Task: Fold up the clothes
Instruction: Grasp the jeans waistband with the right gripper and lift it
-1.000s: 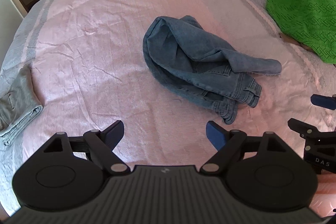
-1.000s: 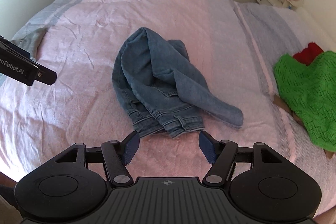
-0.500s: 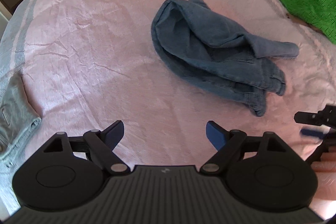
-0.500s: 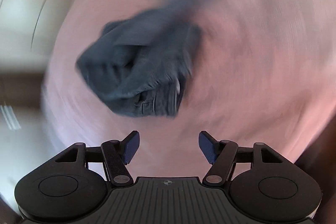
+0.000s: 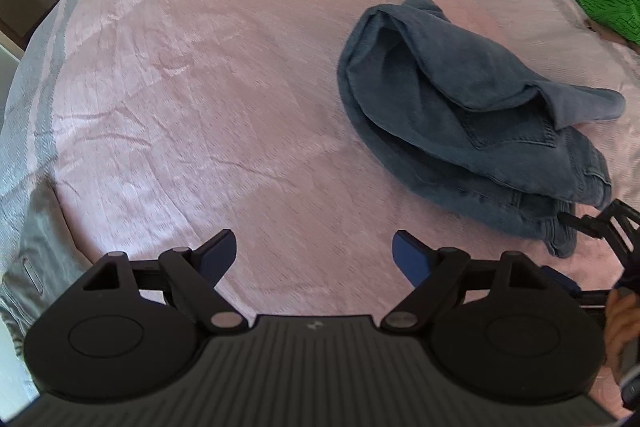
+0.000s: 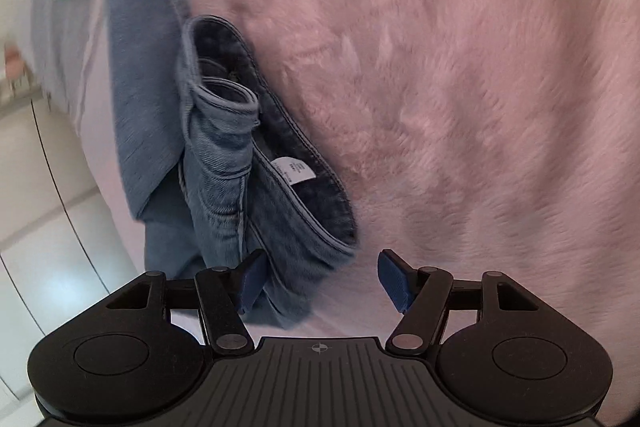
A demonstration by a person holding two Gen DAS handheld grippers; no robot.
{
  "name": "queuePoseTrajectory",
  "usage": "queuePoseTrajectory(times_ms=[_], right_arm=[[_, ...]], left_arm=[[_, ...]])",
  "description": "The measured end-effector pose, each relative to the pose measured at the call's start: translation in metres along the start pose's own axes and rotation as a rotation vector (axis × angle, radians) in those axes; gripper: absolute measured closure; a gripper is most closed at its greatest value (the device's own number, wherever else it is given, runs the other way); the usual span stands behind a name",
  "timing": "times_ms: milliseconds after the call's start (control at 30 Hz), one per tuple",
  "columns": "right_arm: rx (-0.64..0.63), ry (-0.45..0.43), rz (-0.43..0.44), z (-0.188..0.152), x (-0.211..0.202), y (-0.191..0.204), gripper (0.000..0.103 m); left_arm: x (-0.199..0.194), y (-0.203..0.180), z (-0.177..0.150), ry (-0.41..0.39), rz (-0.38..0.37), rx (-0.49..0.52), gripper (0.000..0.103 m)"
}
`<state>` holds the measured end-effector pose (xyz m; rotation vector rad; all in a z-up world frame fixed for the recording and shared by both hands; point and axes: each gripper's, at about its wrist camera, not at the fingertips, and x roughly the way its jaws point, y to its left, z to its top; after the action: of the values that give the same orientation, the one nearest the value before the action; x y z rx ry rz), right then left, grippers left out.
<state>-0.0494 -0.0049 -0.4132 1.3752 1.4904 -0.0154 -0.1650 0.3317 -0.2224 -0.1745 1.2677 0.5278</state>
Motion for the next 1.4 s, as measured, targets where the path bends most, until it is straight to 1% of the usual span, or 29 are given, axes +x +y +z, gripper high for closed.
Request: queuePoseTrajectory(times_ms=[33, 67, 100, 167, 233, 300, 433, 567, 633, 667, 800, 833, 900, 1000, 1067, 1133, 1200, 1233, 1400], right_arm=[[-0.013, -0.003, 0.008, 0.002, 0.006, 0.003, 0.066], [-0.037, -0.012, 0.007, 0.006, 0.007, 0.008, 0.081], [-0.068, -0.023, 0.0, 0.01, 0.007, 0.014, 0.086], [-0.161, -0.035, -0.013, 0.017, -0.001, 0.03, 0.088], [-0.323, -0.045, -0.004, 0.021, -0.019, 0.057, 0.09], [-0.512, -0.082, 0.019, 0.023, -0.043, 0.088, 0.091], [-0.829, -0.208, 0.074, 0.028, -0.103, 0.139, 0.092], [-1.214, -0.348, 0.093, 0.027, -0.177, 0.175, 0.092], [-1.33, -0.414, 0.128, 0.029, -0.218, 0.186, 0.092], [-1.352, -0.443, 0.12, 0.035, -0.233, 0.187, 0.092], [-1.374, -0.549, 0.022, 0.073, -0.277, 0.184, 0.091], [-1.328, -0.552, -0.019, 0.089, -0.282, 0.18, 0.091], [-1.172, -0.526, -0.097, 0.123, -0.278, 0.164, 0.091], [-1.004, -0.486, -0.157, 0.162, -0.27, 0.144, 0.091], [-0.876, -0.454, -0.149, 0.184, -0.264, 0.132, 0.091], [-0.799, -0.435, -0.122, 0.201, -0.265, 0.128, 0.091], [-0.796, -0.42, -0.099, 0.217, -0.271, 0.134, 0.091], [-0.801, -0.412, -0.092, 0.218, -0.274, 0.137, 0.091], [-0.817, -0.378, -0.074, 0.205, -0.278, 0.146, 0.091]], left_arm=[[0.001, 0.001, 0.001, -0.002, 0.004, -0.001, 0.02], [0.001, 0.003, 0.002, -0.004, 0.006, -0.003, 0.02], [0.001, 0.004, 0.003, -0.007, 0.006, -0.008, 0.02], [-0.001, 0.005, 0.002, -0.012, 0.009, -0.015, 0.02], [-0.004, 0.007, 0.001, -0.018, 0.016, -0.022, 0.02], [-0.007, 0.009, -0.002, -0.02, 0.02, -0.036, 0.02], [-0.017, 0.007, -0.009, -0.023, 0.037, -0.076, 0.02], [-0.031, -0.003, -0.014, -0.03, 0.047, -0.109, 0.02], [-0.037, -0.01, -0.016, -0.033, 0.05, -0.117, 0.02], [-0.039, -0.015, -0.016, -0.035, 0.049, -0.118, 0.02], [-0.038, -0.044, -0.008, -0.03, 0.024, -0.085, 0.02], [-0.036, -0.053, -0.005, -0.032, 0.018, -0.069, 0.021], [-0.031, -0.076, 0.007, -0.043, 0.003, -0.022, 0.025], [-0.022, -0.12, 0.026, -0.072, -0.04, 0.061, 0.025], [-0.011, -0.159, 0.035, -0.085, -0.064, 0.144, 0.025], [0.0, -0.197, 0.043, -0.099, -0.088, 0.226, 0.025], [0.011, -0.235, 0.052, -0.112, -0.113, 0.308, 0.023], [0.016, -0.254, 0.056, -0.119, -0.125, 0.35, 0.021], [0.043, -0.35, 0.077, -0.151, -0.186, 0.556, 0.02]])
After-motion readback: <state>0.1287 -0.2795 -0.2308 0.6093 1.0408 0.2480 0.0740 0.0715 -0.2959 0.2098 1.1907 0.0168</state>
